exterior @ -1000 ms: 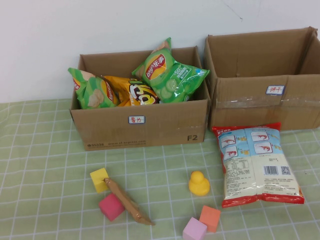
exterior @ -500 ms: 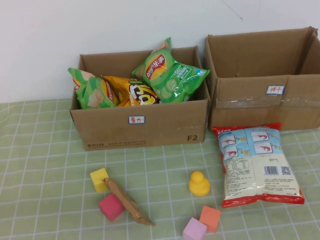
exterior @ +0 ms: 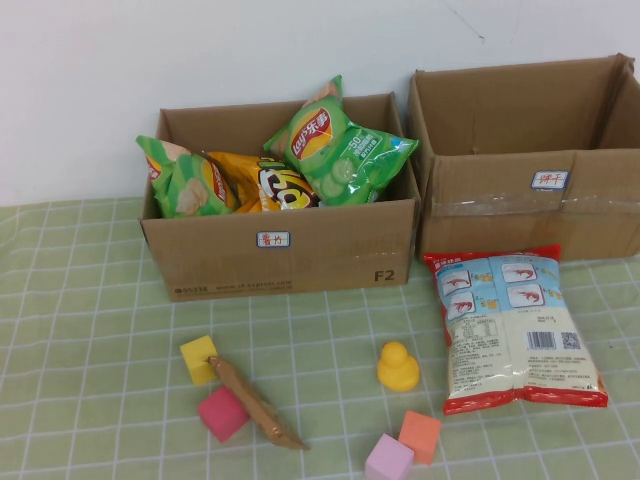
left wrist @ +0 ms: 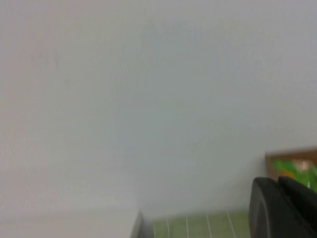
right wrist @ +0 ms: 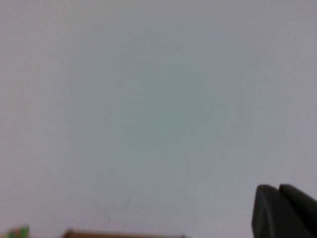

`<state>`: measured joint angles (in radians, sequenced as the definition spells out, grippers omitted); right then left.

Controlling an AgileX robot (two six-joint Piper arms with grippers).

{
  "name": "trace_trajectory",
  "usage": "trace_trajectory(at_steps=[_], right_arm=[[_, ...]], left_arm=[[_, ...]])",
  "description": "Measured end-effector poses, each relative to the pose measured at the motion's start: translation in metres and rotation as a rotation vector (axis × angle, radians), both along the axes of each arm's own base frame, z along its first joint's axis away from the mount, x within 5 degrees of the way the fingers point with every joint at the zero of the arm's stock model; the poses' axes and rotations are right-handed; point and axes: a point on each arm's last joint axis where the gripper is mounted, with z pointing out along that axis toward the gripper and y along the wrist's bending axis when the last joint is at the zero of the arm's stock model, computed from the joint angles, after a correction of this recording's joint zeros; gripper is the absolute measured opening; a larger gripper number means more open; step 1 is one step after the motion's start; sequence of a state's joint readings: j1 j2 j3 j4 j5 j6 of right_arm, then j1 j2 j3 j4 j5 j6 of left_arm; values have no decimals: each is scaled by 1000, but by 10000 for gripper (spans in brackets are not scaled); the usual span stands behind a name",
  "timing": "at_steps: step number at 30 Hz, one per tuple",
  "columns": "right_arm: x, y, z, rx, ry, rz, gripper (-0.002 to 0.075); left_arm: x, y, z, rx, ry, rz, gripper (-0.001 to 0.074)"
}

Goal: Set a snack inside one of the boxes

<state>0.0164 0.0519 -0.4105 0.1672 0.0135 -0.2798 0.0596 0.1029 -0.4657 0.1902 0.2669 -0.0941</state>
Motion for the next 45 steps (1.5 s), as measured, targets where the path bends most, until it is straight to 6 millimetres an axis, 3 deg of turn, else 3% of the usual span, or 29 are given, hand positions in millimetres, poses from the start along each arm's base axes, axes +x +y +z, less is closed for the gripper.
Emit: trace_trajectory(at_steps=[4,9,18,27,35,39,45], right_arm=[[26,4,-14,-55,303,27,-2],[55,7,-40,-62,638,71,-2],[83,11,-68,-49,955,111,-2],[89,12,-70,-26,969,117,-2],[90,12,-73,1,946,118,-2],[91,12,-73,2,943,116,-2],[90,12,-76,9,952,119,-2]], left_arm=[[24,4,-22,-87,335,30,0],[53,-4,-58,-412,602,-19,0],[95,-26,-88,-595,913,-201,0],[143,-56,-94,-650,948,-504,-1],[181,-95,-107,-514,994,-528,-1],[200,-121,-123,-449,1084,-547,-1],[213,-149,-154,-341,1246,-559,0]])
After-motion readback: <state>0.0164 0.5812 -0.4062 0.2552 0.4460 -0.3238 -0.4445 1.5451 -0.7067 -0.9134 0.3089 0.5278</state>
